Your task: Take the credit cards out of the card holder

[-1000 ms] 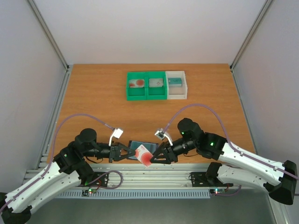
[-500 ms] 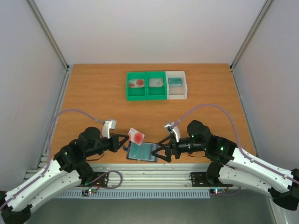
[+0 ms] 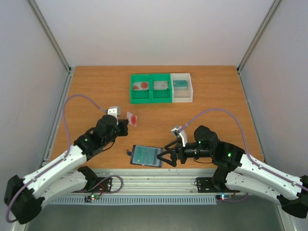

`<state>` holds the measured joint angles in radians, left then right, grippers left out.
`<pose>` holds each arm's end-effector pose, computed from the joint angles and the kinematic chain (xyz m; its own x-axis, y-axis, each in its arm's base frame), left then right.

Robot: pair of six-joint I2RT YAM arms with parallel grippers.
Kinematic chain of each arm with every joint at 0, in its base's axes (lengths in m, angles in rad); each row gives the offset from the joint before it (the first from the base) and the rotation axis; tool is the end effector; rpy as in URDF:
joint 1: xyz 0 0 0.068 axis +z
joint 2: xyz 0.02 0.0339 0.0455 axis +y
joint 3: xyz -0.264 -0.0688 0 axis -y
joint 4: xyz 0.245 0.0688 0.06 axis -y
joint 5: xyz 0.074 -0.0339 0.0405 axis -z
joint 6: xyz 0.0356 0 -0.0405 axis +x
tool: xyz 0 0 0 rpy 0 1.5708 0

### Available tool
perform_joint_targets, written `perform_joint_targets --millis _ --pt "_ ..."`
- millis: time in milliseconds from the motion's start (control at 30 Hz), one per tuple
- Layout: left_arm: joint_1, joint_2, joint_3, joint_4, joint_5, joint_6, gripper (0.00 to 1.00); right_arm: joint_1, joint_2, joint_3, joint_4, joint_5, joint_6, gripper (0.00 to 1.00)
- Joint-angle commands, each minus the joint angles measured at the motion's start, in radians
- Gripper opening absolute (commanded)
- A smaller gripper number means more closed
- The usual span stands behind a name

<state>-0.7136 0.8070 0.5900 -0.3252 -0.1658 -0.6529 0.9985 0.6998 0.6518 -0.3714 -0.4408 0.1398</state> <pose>0.1422 -0.1154 0.2537 -0.6371 -0.2409 -0.7321 0.1909 0.8710 -0.4527 0.0753 0.1449 0.2885 -0.3537 -0.3164 -0.8802 -0.9311 0.2083 0.2993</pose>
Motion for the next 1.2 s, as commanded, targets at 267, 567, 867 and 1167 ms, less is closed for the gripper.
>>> perform_joint_targets --millis 267,567,867,1167 --pt "0.192 0.423 0.167 0.475 -0.022 0.034 0.0 0.003 0.007 0.024 0.0 -0.016 -0.003 0.98" --pt "0.305 0.698 0.347 0.561 0.141 0.004 0.0 0.003 0.014 0.051 -0.046 0.031 -0.001 0.98" --pt "0.368 0.847 0.421 0.628 0.19 -0.006 0.0 0.003 0.028 0.053 -0.054 0.058 0.0 0.99" --pt "0.375 1.022 0.572 0.589 0.184 0.027 0.0 0.003 0.041 0.06 -0.074 0.084 0.011 0.98"
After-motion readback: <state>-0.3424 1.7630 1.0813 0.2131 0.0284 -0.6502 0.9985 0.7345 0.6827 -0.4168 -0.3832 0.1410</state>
